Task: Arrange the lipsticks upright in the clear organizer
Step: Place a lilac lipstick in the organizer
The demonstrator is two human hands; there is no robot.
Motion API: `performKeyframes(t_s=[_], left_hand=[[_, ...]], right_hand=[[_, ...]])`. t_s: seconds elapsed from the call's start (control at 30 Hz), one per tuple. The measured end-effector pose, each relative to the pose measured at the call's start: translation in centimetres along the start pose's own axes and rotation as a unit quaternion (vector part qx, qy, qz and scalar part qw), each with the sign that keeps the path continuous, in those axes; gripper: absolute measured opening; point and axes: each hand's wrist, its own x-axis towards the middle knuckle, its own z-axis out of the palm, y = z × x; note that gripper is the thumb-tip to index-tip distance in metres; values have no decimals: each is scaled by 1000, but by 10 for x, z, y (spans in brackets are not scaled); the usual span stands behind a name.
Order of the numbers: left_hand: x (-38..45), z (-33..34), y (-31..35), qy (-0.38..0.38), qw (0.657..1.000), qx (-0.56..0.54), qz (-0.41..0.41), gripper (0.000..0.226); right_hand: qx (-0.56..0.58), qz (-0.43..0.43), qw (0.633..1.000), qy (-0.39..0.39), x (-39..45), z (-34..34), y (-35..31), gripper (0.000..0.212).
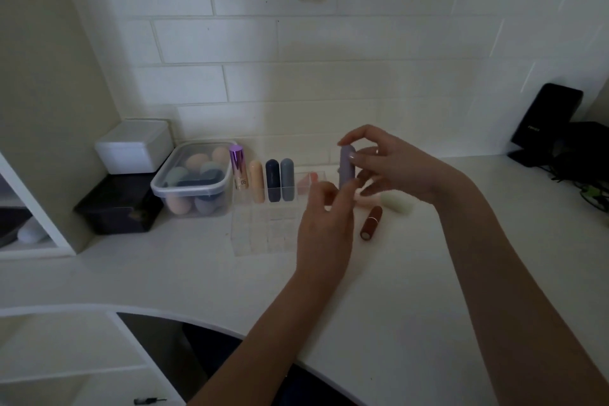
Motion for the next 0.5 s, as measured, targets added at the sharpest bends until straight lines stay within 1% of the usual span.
performKeyframes(t_s=[0.07, 0.1, 0.23, 0.3, 0.37, 0.43, 0.5], left_hand=[[0, 0, -6, 73, 997, -29, -22, 33], [2, 0, -10, 89, 994, -45, -51, 30], [5, -4, -16, 104, 984, -73, -122, 21], [6, -4, -15, 106, 980, -79, -148, 21], [6, -3, -15, 126, 976, -51, -170, 24], [6, -3, -17, 151, 972, -24, -180, 25], [8, -5, -20, 170, 966, -15, -196, 28]], right_hand=[[55, -15, 998, -9, 2, 4, 1, 24], [68, -18, 997, -13, 3, 5, 2, 25], [70, -14, 997, -6, 7, 11, 6, 24], [82, -30, 996, 28, 11, 16, 7, 23], [94, -61, 989, 98, 16, 24, 8, 21], [66, -98, 979, 165, 23, 36, 11, 17], [41, -128, 972, 191, 30, 51, 16, 16]])
